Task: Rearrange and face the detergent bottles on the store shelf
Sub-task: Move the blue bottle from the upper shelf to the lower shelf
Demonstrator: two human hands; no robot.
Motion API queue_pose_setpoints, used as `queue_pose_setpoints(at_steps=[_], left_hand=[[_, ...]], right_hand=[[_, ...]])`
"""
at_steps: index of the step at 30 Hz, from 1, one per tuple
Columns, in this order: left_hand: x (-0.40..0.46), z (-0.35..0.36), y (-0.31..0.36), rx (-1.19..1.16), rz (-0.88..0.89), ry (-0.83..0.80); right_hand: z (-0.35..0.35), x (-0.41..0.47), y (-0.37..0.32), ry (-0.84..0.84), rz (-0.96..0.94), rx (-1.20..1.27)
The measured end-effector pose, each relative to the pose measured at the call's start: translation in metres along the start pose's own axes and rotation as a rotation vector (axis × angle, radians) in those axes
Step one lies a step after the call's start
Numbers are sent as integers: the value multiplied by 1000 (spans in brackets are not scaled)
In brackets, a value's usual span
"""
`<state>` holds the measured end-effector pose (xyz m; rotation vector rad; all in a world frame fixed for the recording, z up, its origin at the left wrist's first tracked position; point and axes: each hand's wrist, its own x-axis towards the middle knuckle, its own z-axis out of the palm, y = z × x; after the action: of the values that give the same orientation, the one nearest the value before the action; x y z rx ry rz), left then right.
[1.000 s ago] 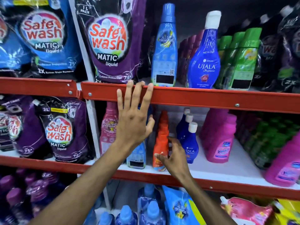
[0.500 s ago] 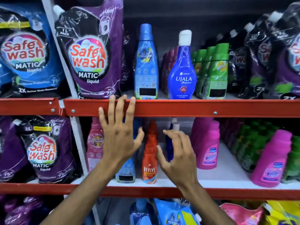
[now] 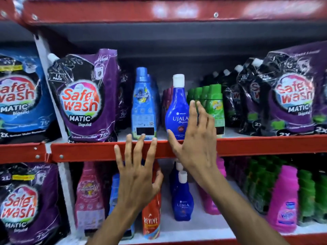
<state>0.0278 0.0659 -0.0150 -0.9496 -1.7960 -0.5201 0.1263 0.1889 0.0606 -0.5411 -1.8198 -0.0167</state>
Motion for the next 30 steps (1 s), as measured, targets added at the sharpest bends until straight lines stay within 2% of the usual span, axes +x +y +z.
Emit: queue_pose_setpoints(at_steps=[4, 9, 16, 19, 24, 30], left_hand=[[0, 1, -4, 1, 3, 4], [-1, 0, -6, 1, 11, 9], [0, 3, -5, -21, 4, 37], [0, 6, -5, -24, 4, 54], [-1, 10, -3, -33, -3, 78], [-1, 11, -3, -15, -19, 83]], right_hand=[[8, 18, -8, -83, 117, 90], [7, 29, -8, -48, 164, 161], [-21, 26, -2, 208, 114, 304], [-43, 20, 1, 269, 74, 366], [-66, -15, 12, 212, 39, 400], [-41, -92, 40, 65, 109, 383]])
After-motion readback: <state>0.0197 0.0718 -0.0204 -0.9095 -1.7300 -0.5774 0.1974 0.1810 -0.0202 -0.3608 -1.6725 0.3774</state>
